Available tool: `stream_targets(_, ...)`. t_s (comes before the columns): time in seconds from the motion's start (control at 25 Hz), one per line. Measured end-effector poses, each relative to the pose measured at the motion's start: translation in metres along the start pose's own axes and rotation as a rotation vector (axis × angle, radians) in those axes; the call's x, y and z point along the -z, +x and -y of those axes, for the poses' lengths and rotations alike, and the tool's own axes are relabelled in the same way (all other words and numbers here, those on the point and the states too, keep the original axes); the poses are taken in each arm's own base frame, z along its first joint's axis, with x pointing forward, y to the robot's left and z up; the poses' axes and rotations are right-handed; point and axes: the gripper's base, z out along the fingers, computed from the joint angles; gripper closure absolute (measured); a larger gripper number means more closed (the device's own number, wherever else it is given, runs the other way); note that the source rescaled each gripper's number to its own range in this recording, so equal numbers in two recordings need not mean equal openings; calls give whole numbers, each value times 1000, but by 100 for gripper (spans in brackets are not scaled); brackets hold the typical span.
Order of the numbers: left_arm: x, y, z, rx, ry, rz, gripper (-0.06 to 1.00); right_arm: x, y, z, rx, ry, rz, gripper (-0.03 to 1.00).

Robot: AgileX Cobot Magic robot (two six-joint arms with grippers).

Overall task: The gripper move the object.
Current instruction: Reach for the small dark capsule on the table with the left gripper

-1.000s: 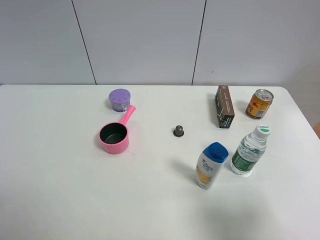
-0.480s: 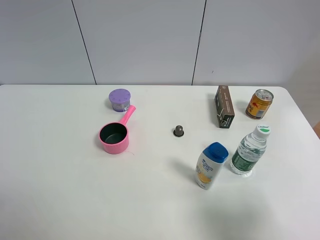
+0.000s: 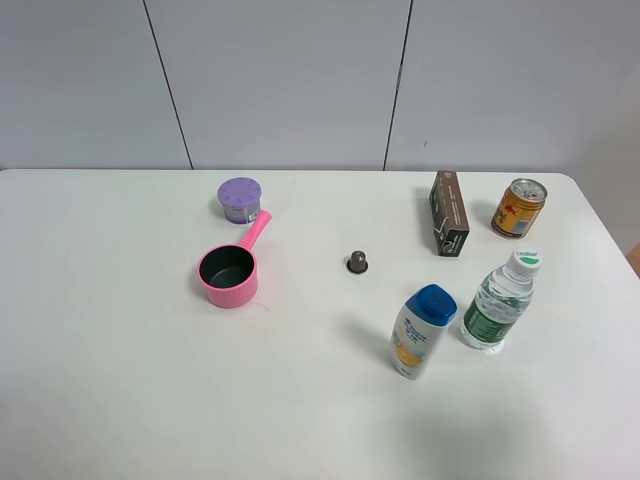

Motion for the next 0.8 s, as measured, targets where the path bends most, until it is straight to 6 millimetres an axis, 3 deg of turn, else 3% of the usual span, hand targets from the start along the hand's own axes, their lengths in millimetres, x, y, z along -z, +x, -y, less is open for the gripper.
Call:
stream_targets(0.24,-5,-11,3,19,49,-48,-6,0,0,0,0,0,0,-3)
stream_targets(0.48,-14,-55,1,-10,78,-112,-6,0,0,0,0,0,0,-3)
stream_targets(0.8,-62,-112,-4,-7,102,-153,-6,0,0,0,0,0,0,-3)
